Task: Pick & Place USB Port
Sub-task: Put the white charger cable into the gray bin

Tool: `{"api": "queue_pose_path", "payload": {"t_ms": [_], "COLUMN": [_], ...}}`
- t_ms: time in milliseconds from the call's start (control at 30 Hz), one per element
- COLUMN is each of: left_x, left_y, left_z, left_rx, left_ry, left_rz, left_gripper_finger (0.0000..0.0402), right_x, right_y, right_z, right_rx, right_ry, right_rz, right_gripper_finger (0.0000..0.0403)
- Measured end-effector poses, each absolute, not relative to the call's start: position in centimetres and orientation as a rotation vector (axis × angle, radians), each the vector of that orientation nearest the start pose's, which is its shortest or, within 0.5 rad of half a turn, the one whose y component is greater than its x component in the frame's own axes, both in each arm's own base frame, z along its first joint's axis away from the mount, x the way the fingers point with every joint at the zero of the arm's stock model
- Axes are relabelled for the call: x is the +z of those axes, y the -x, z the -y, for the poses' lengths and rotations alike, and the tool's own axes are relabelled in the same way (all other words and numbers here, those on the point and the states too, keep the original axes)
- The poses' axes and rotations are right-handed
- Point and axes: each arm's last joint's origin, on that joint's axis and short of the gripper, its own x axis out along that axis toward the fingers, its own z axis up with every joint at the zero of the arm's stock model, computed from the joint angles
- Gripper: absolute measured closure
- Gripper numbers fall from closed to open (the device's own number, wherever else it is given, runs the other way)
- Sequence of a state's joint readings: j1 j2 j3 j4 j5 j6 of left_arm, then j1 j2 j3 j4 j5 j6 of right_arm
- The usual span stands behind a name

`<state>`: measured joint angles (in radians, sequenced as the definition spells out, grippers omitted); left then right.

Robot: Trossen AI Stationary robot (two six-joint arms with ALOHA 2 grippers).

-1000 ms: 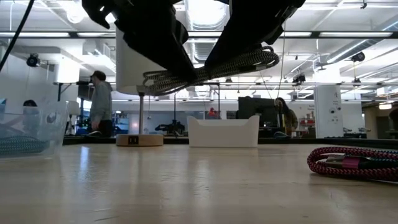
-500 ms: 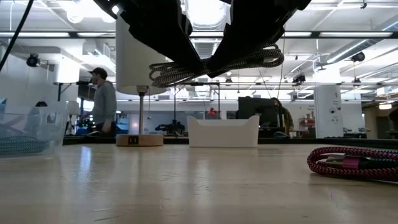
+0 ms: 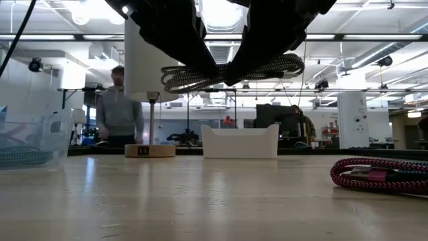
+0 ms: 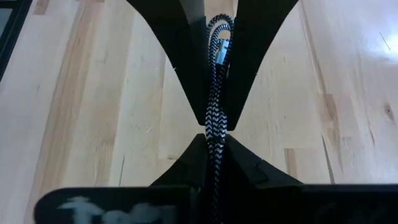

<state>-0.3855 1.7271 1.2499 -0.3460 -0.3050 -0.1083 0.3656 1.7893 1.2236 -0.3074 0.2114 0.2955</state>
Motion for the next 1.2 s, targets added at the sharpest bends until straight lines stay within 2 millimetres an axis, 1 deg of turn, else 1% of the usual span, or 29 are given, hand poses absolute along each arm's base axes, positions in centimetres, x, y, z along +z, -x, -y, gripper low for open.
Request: {"api": "queue_pose_path", "payload": {"t_ms": [333,467,667,867,1067,1200], "left_x": [23.5,23.5,23.5,23.5,23.7,23.8], "left_y": [-34.7,-34.7,-34.7,-34.7,-34.4,-34.3], "left_z": [13.2,13.2,13.2,13.2,13.1,13.1], "left_rx": [-0.033,-0.032,-0.03,-0.013,-0.012,-0.011], "left_ry": [-0.173,-0.171,-0.167,-0.128,-0.13,-0.129], "left_rz": [-0.777,-0.777,-0.778,-0.78,-0.792,-0.791], "left_gripper_finger": [0.0303,0.0287,0.0285,0.0287,0.0287,0.0287], "right_x": [20.6,20.6,20.2,20.4,22.1,23.1], "right_y": [-35.4,-35.3,-34.7,-34.0,-33.1,-32.2], "right_z": [-13.1,-13.2,-13.3,-13.4,-14.2,-15.5], "right_rx": [-0.001,0.011,-0.042,-0.113,-0.19,-0.225], "right_ry": [-0.137,-0.187,-0.244,-0.288,-0.33,-0.344], "right_rz": [-0.866,-0.878,-0.961,-1.05,-1.143,-1.192], "right_gripper_finger": [0.0379,0.0379,0.0379,0.0377,0.0374,0.0373]}}
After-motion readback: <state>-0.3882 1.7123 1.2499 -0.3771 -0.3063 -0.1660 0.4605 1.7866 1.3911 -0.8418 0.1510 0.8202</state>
